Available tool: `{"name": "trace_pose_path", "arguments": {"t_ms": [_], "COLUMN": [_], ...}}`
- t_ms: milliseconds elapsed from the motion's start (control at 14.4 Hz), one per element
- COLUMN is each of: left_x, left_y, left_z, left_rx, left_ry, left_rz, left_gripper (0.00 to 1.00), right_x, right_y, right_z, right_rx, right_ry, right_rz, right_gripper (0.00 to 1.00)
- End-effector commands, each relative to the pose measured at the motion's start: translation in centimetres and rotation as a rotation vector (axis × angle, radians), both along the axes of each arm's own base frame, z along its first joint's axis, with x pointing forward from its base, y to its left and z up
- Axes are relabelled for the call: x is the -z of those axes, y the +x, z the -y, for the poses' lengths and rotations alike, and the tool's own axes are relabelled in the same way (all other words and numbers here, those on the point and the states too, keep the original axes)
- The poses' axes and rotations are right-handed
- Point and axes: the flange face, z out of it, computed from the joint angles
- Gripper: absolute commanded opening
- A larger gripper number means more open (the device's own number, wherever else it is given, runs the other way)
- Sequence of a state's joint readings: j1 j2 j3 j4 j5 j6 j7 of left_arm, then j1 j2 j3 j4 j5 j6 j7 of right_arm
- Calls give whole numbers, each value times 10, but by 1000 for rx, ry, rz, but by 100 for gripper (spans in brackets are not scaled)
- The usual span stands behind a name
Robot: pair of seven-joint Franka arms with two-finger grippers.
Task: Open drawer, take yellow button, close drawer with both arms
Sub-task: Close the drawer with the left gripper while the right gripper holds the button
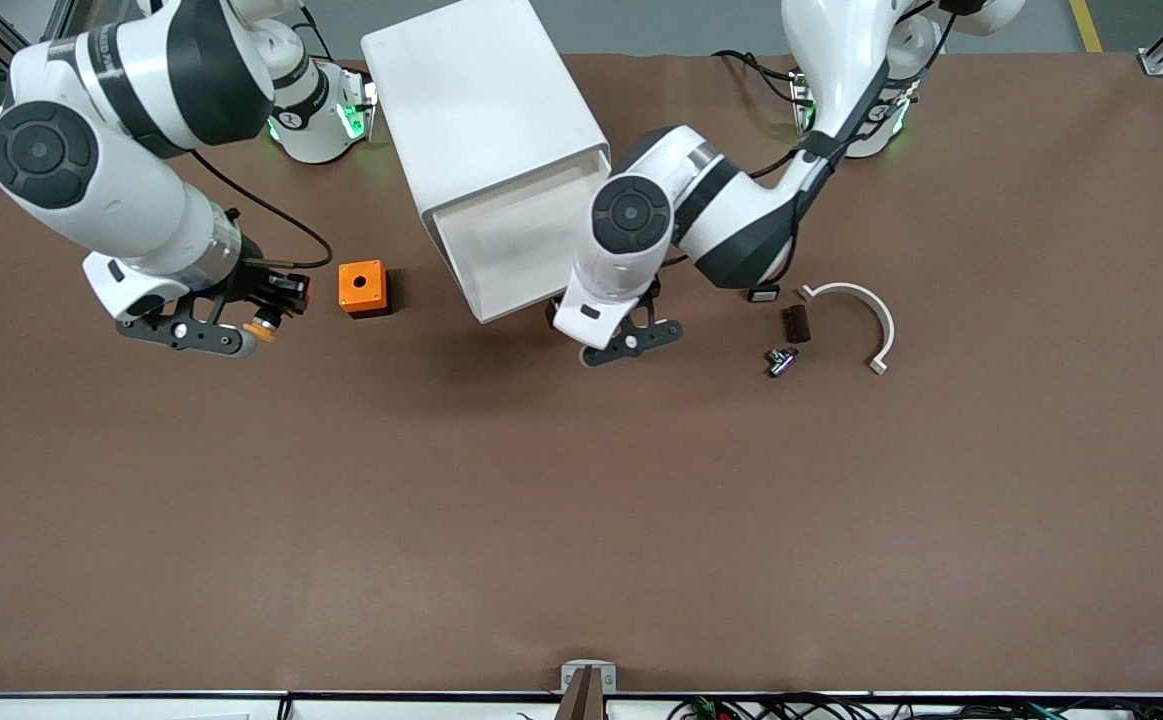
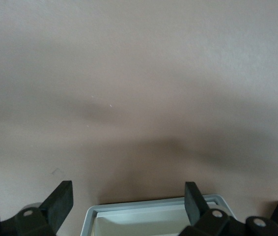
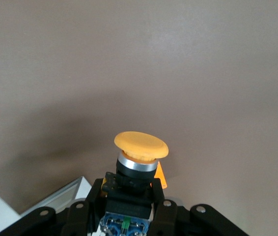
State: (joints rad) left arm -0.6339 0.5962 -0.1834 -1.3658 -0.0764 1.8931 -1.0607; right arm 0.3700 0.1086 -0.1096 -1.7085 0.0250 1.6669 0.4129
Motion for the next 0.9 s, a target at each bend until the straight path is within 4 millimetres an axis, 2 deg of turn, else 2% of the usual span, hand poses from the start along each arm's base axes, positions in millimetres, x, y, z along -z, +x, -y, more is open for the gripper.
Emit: {"name": "trace_pose_path", "arguments": {"t_ms": [0, 69, 278, 695, 834], "left_x": [-2, -1, 4, 8, 7], "left_y": [-6, -9, -25, -40, -45], "left_z": [9, 11, 25, 38, 42], "left_rx": [26, 29, 52, 77, 89], "left_ry": [5, 4, 6, 7, 5], "left_rz": [24, 22, 9, -2, -1], "left_gripper": [100, 100, 100, 100, 100], "right_x": [8, 14, 47, 129, 161], "right_y": [-4, -2, 1, -15, -18], "right_z": [31, 39, 90, 225, 263], "right_rx": [-51, -76, -118, -200, -229], "right_ry": [-10, -25, -11, 3, -2], "right_rz": [24, 38, 72, 143, 155], "right_gripper": [0, 0, 0, 0, 0]}}
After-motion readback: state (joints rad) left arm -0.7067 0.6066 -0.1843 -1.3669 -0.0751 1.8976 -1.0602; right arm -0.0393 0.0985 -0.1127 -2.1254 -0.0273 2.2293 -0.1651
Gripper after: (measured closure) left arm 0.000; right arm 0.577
